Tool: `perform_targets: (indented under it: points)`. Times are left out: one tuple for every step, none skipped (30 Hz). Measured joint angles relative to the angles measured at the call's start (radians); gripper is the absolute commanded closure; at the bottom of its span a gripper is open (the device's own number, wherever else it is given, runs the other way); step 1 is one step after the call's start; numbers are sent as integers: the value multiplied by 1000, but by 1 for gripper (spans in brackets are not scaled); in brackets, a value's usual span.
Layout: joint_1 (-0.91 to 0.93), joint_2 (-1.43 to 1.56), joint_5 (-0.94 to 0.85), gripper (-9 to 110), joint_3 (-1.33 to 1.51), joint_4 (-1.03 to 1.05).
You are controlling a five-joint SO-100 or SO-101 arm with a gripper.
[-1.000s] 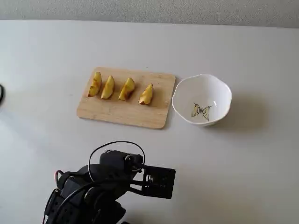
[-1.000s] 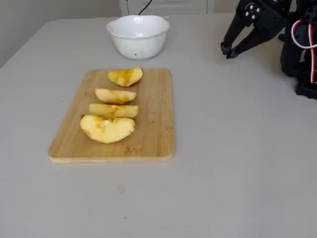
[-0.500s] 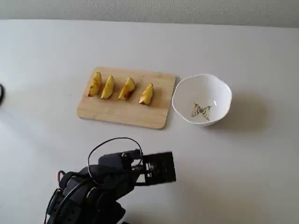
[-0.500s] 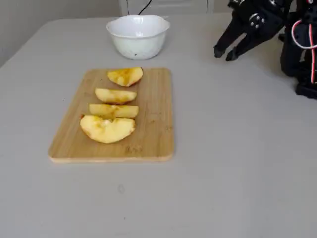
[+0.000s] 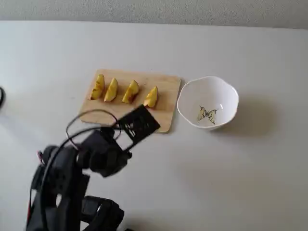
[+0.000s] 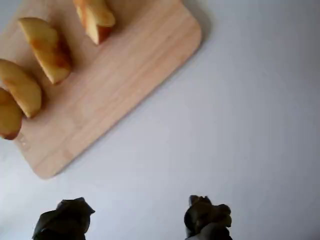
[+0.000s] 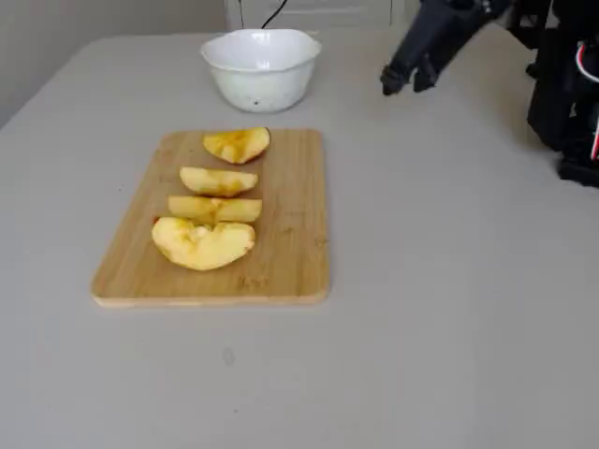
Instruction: Pick up the second from the right apple slice from the cutting board and place it into the bowl
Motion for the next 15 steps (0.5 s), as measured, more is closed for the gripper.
perform_targets:
  points:
    - [-9,-87,-12,73,-81,17]
    - [-18,-175,-23,72,-163,34]
    - [-28,-259,-34,72,-245,52]
    - [-34,-342,-40,72,-330,72]
    - [-40,-425,-46,72,-413,98]
    - [-44,-506,-49,72,-499,124]
    - [-49,-589,-54,72,-584,150]
    - [-55,-669,-55,72,-673,175]
    - [-58,-750,-55,72,-761,199]
    - [-63,-828,-55,72,-851,224]
    - [-66,-907,-55,72,-945,256]
    - [-69,-985,-55,72,-1042,285]
    - [-71,-1063,-57,72,-1143,316]
    - [-72,-1129,-57,73,-1235,337]
    - [-72,-1192,-57,73,-1324,362]
